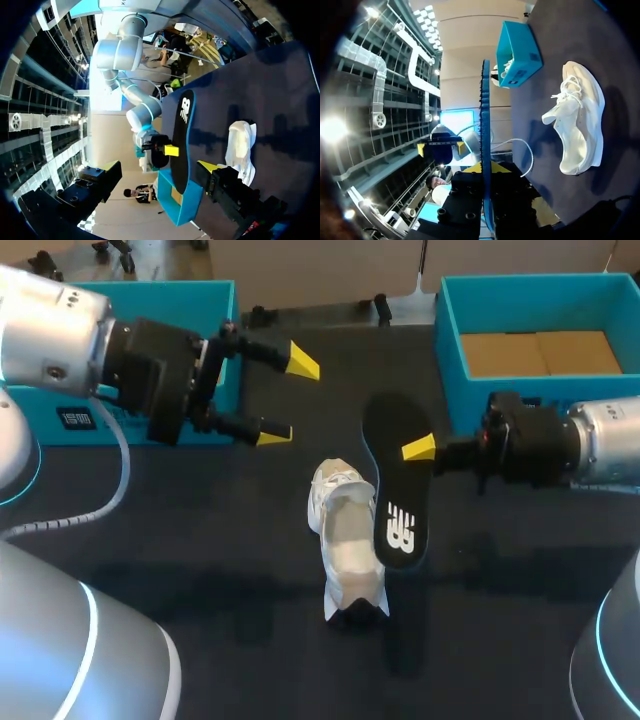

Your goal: Take the shoe out of the shoebox, open the shoe tongue, remove and reinsert the insole, then place the shoe into the shoebox

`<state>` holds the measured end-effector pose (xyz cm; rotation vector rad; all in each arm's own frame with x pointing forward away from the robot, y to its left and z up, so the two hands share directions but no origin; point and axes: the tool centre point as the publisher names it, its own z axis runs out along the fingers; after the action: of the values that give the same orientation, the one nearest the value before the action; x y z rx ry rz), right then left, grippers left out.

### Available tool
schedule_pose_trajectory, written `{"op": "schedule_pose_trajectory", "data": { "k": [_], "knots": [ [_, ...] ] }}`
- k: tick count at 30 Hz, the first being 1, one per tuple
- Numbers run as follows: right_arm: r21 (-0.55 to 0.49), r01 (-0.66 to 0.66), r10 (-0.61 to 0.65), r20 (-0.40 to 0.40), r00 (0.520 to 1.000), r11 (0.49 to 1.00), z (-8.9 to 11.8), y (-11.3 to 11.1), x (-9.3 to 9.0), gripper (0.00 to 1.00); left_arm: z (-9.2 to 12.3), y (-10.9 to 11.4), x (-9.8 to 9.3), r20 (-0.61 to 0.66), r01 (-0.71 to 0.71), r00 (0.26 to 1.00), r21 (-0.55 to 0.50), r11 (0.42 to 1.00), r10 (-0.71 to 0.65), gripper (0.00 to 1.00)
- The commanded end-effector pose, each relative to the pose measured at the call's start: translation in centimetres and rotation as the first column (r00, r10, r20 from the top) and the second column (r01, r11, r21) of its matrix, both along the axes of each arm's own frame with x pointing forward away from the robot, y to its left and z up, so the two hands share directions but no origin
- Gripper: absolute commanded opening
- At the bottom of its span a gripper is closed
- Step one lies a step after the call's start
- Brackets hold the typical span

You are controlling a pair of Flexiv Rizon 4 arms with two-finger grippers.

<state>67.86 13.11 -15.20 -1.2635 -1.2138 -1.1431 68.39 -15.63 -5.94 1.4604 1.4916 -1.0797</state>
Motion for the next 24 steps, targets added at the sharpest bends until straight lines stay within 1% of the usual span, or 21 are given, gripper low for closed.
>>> {"op": "schedule_pose_trajectory", "data": {
  "k": [1, 2, 3, 5, 7, 10, 13, 19, 21, 24],
  "knots": [
    [-0.003, -0.003, 0.003, 0.000, 1.000, 1.000, 0.5, 1.2, 0.2, 0.00, 0.0, -0.1, 0.1, 0.001, 0.001, 1.000, 0.002, 1.000, -0.001, 1.00],
    [-0.012, -0.001, 0.001, -0.012, 1.000, 1.000, 0.6, 1.4, 0.2, 0.00, -0.5, -0.1, 0.0, -0.032, 0.015, 0.999, -0.008, 1.000, -0.016, 1.00],
    [-0.007, 0.004, -0.004, -0.011, 1.000, 1.000, 0.7, 1.5, 0.1, 0.00, -1.2, 0.0, 0.1, -0.022, 0.019, 1.000, -0.003, 1.000, -0.019, 1.00],
    [-0.003, 0.008, -0.009, -0.006, 1.000, 1.000, 1.0, 1.6, -0.1, 0.00, -2.1, 0.2, 0.3, -0.043, -0.005, 0.999, -0.023, 1.000, 0.004, 1.00],
    [-0.003, 0.012, -0.012, -0.006, 1.000, 1.000, 1.3, 1.8, -0.1, 0.00, -2.9, 0.4, 0.6, -0.031, -0.016, 0.999, -0.023, 1.000, 0.015, 1.00],
    [0.000, 0.016, -0.016, 0.002, 1.000, 1.000, 1.7, 2.0, -0.1, 0.00, -4.0, 0.6, 1.1, -0.020, -0.034, 0.999, -0.052, 0.998, 0.033, 1.00],
    [-0.001, 0.017, -0.017, 0.001, 1.000, 1.000, 1.9, 2.1, -0.1, 0.00, -4.6, 0.8, 1.5, -0.008, -0.055, 0.998, -0.088, 0.995, 0.055, 1.00],
    [0.002, 0.015, -0.015, -0.006, 1.000, 1.000, 2.4, 2.9, -0.3, 0.00, -6.1, 0.6, 2.4, 0.017, -0.107, 0.994, -0.154, 0.982, 0.111, 1.00],
    [0.002, 0.028, -0.028, -0.011, 1.000, 1.000, 2.5, 3.1, -0.4, 0.00, -6.4, 0.4, 2.6, 0.022, -0.121, 0.992, -0.165, 0.979, 0.127, 1.00],
    [0.001, 0.055, -0.055, -0.011, 0.998, 0.999, 2.7, 3.5, -0.5, 0.00, -6.9, -0.1, 3.1, 0.027, -0.162, 0.985, -0.215, 0.963, 0.172, 1.00]
  ]
}}
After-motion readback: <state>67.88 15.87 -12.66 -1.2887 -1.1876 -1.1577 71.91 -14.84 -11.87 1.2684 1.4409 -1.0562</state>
